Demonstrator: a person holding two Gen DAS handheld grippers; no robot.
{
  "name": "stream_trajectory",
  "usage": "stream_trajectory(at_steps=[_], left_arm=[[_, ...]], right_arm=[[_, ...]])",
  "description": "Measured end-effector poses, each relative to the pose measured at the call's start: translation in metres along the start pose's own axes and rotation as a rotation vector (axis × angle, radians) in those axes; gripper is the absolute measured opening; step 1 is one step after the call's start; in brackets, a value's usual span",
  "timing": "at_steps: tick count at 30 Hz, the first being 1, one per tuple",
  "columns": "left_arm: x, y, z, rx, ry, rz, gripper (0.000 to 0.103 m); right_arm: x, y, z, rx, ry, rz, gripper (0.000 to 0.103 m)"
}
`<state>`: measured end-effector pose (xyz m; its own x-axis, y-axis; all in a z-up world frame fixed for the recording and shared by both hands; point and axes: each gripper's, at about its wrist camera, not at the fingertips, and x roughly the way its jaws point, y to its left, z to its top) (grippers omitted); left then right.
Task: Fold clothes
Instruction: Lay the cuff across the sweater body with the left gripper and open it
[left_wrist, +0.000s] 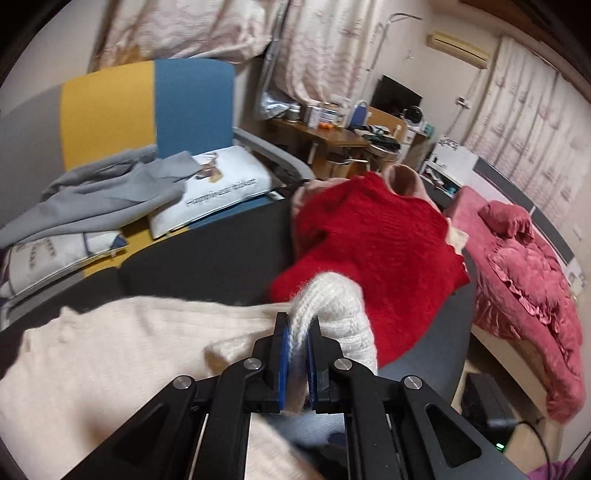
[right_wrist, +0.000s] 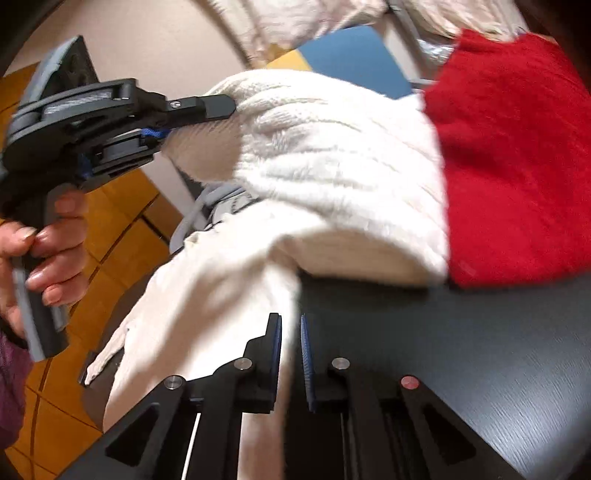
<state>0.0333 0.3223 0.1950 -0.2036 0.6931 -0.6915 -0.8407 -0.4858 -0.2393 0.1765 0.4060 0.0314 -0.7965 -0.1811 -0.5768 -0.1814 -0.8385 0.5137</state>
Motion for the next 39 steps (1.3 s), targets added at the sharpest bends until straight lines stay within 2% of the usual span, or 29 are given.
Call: stream_trajectory(at_steps=[5,7,13,16,17,20,23,27,34,39], left_arm=[[-0.025,0.043,-0.011,-0.076,-0.012,0.049,0.009],[-0.038,0.060,-0.015,-0.109,-0.039,0.056,0.009],[-0.076,0.111,-0.026,-0.198,-0.106,0.122,0.009],[-0.090,0.144,-0.038,-0.257,-0.110,0.165,0.009],[-0.092,0.156,-0.045,-0.281,-0.107,0.182,0.009],[-0.100,0.195,-0.069,-0.366,-0.096,0.229,0.009],[-0.103,0.236,-0.101,-0.482,-0.080,0.253,0.009],[-0.099,0.275,-0.145,-0.587,-0.041,0.308,0.009],[-0.090,0.317,-0.198,-0.719,-0.007,0.317,0.009],[-0.079,0.325,-0.219,-0.791,-0.038,0.209,0.009]], right_arm=[[0.038,0.023,0.018,-0.009,0.032,-0.018,0.008],[0.069,0.031,0.025,0.010,0.036,-0.025,0.008],[0.090,0.028,0.027,0.042,0.036,-0.076,0.008],[0.101,0.026,0.028,0.057,0.036,-0.102,0.007],[0.105,0.026,0.029,0.062,0.036,-0.110,0.004],[0.115,0.024,0.029,0.079,0.034,-0.134,0.004],[0.099,0.012,0.028,0.110,0.008,-0.132,0.004],[0.102,0.017,0.021,0.108,-0.014,-0.151,0.004],[0.088,0.009,0.028,0.142,-0.042,-0.166,0.004],[0.087,0.012,0.031,0.157,-0.022,-0.143,0.008]])
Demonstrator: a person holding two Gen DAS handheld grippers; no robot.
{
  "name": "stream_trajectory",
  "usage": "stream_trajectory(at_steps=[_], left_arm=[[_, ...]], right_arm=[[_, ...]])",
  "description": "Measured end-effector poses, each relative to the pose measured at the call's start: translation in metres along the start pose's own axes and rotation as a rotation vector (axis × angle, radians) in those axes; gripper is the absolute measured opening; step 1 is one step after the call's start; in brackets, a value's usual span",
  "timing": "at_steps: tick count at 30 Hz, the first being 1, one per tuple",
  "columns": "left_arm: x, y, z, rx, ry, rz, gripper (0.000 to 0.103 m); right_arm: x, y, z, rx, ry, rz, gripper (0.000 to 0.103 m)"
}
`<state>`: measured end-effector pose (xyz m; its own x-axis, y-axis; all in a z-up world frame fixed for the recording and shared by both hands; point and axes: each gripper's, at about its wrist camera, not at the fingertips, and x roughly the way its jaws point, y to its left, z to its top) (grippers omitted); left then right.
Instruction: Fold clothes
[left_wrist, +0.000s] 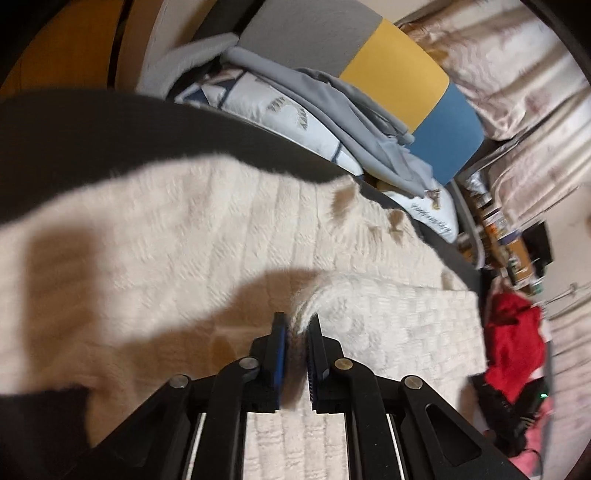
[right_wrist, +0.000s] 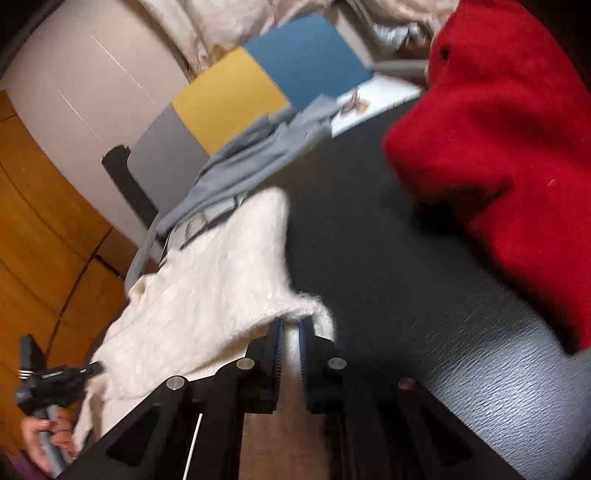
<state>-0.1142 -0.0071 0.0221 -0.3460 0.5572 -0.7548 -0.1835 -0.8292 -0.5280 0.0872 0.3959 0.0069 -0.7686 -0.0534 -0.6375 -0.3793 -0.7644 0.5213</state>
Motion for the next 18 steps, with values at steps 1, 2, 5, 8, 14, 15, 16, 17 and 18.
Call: stream_trajectory(at_steps=[1,2,5,8,14,15,16,17,18], left_arm=[[0.002,0.000,-0.001,-0.003,-0.001,-0.007,0.009],[0.004,0.000,-0.004,-0.003,-0.009,-0.013,0.009],[0.003,0.001,-0.007,-0.010,-0.044,-0.042,0.011],[0.000,0.006,-0.007,-0.062,-0.066,-0.091,0.026],[0.004,0.009,-0.012,-0.092,-0.081,-0.111,0.051],[0.005,0.001,-0.015,-0.035,-0.099,-0.075,0.050],[0.005,-0.005,-0.017,0.012,-0.111,-0.038,0.048],[0.006,-0.011,-0.019,0.065,-0.117,0.017,0.045],[0.007,-0.017,-0.020,0.117,-0.123,0.071,0.038]], right_arm=[[0.001,0.005,0.000,-0.023,0.016,0.004,0.008],[0.002,0.013,0.000,-0.063,0.024,-0.002,0.012],[0.010,0.034,0.005,-0.153,0.035,-0.003,0.013],[0.012,0.042,0.015,-0.157,-0.025,-0.043,0.013],[0.009,0.012,0.012,0.012,-0.056,-0.127,0.005],[0.010,0.006,0.009,0.038,-0.051,-0.130,0.005],[0.009,0.002,0.006,0.057,-0.048,-0.133,0.005],[0.001,0.004,0.005,0.042,-0.051,-0.134,0.006],[-0.006,0.005,0.004,0.028,-0.055,-0.136,0.007]])
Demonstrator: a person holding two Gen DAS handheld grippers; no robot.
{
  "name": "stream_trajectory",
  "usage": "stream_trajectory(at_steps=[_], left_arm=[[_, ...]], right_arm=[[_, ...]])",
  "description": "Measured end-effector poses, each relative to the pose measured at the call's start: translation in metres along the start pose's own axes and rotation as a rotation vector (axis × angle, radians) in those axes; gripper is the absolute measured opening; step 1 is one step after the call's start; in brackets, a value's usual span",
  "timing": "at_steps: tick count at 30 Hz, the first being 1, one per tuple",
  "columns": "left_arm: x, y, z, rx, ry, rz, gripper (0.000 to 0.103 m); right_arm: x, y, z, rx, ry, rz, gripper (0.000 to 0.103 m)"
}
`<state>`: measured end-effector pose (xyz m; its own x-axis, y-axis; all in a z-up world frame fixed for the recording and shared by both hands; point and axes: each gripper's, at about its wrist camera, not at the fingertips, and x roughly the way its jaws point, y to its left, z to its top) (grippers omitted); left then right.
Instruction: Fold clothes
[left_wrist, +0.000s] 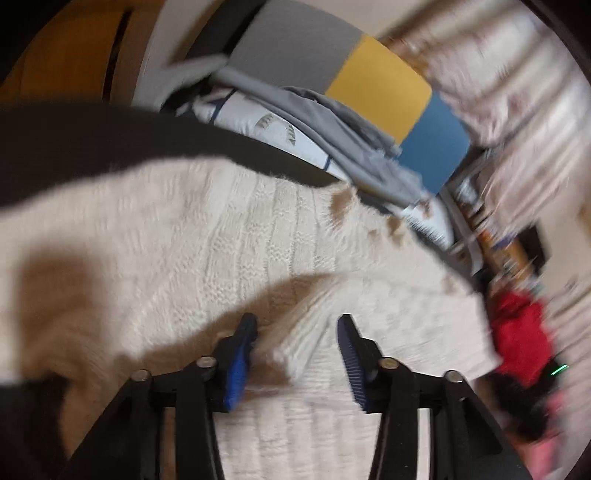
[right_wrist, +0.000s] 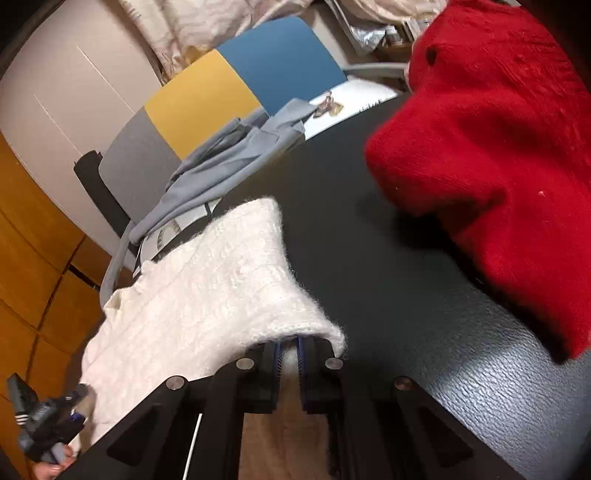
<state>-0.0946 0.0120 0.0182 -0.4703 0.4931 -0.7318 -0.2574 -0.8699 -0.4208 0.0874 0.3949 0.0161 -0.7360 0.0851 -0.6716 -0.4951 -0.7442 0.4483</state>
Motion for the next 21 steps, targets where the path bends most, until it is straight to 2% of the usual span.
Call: stream_trajectory(at_steps=[4,5,7,9,12,14,18,21], left_arm=[[0.002,-0.012,-0.003,0.128,0.011,0.067,0.036],[0.002,-0.011,-0.004,0.131,0.006,0.064,0.036],[0.001,-0.007,-0.005,0.107,-0.005,0.053,0.037],[-0.002,0.001,-0.006,0.057,-0.018,0.035,0.036],[-0.008,0.003,-0.007,0.009,-0.031,0.027,0.036],[-0.014,-0.001,-0.008,0.029,-0.035,0.054,0.033],[-0.016,-0.005,-0.003,0.081,-0.030,0.094,0.028],[-0.017,-0.002,0.005,0.073,-0.061,0.129,0.028]], right_arm=[[-0.030,0.003,-0.002,-0.057,-0.018,-0.003,0.011],[-0.038,0.003,-0.002,-0.071,-0.023,-0.004,0.015],[-0.048,0.014,0.003,-0.115,-0.052,0.011,0.017],[-0.037,0.033,0.014,-0.177,-0.039,0.034,0.018],[0.003,0.067,0.025,-0.316,0.021,0.020,0.018],[0.030,0.081,0.025,-0.397,0.062,-0.014,0.018],[0.050,0.071,0.018,-0.443,0.081,-0.087,0.015],[0.047,0.057,0.016,-0.402,0.063,-0.085,0.015]])
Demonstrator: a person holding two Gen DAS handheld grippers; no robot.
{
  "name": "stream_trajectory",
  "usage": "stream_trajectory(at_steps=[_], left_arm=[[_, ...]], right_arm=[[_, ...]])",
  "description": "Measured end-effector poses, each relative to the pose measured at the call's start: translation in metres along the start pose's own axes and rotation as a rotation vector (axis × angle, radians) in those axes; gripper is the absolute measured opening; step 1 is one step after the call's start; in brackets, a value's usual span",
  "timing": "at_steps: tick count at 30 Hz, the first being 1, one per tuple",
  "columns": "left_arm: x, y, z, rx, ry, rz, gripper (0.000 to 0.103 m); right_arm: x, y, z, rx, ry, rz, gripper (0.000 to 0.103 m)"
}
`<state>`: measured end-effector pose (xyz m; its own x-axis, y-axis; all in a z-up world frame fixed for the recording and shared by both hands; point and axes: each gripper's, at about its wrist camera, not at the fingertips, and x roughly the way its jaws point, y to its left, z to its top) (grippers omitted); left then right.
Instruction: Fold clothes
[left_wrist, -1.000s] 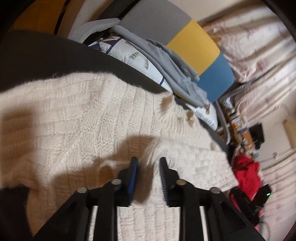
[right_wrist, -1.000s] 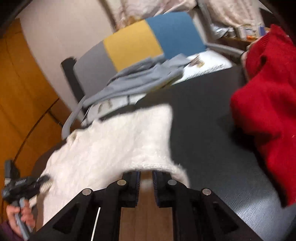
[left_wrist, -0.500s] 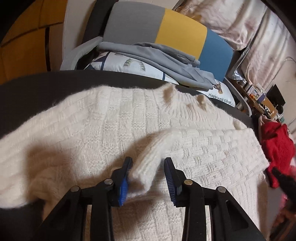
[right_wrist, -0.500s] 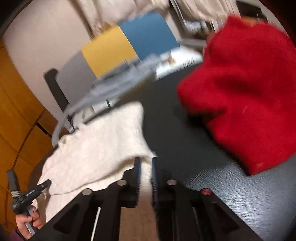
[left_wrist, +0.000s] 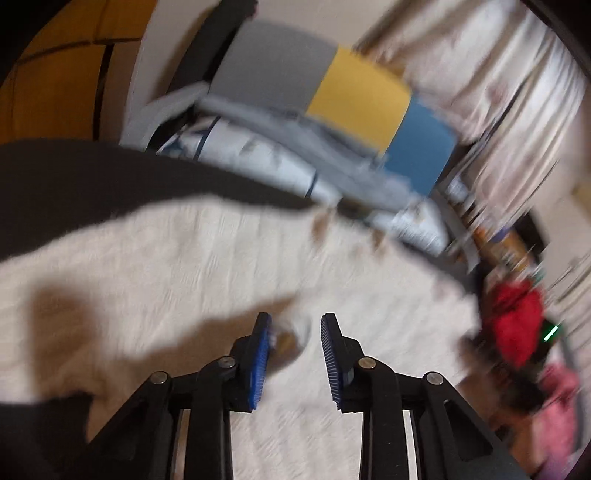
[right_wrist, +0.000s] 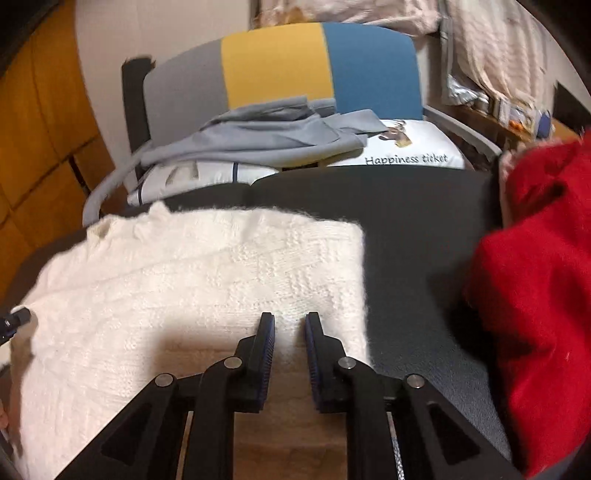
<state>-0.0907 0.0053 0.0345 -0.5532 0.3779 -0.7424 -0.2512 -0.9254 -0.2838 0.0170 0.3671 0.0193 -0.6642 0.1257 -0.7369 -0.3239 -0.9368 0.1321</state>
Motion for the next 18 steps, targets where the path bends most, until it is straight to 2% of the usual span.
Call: stream_trajectory(at_steps=[4,5,8,12,14,15,18], left_arm=[[0.000,0.005,0.010,-0.012,-0.036,0.051,0.028],[0.004,0.007,0.007,-0.011,-0.007,0.114,0.028],[-0.008,0.007,-0.008,-0.057,-0.052,0.058,0.027],[-0.003,-0.030,-0.018,0.081,-0.038,0.014,0.029],[0.019,-0.042,-0.018,0.156,0.018,0.103,0.029],[0.022,-0.040,-0.015,0.144,-0.002,0.103,0.030],[0.018,-0.024,-0.007,0.035,0.007,0.043,0.030]], right_arm=[[-0.001,0.001,-0.002,-0.003,-0.008,-0.016,0.015],[-0.002,0.002,-0.003,-0.008,-0.012,-0.023,0.015],[-0.003,0.002,-0.004,-0.014,-0.018,-0.028,0.015],[-0.005,0.001,-0.004,-0.004,-0.021,-0.020,0.016],[-0.005,0.001,-0.004,-0.002,-0.022,-0.017,0.016],[-0.005,0.001,-0.004,-0.002,-0.022,-0.016,0.016],[-0.004,0.000,-0.004,0.002,-0.021,-0.012,0.016]])
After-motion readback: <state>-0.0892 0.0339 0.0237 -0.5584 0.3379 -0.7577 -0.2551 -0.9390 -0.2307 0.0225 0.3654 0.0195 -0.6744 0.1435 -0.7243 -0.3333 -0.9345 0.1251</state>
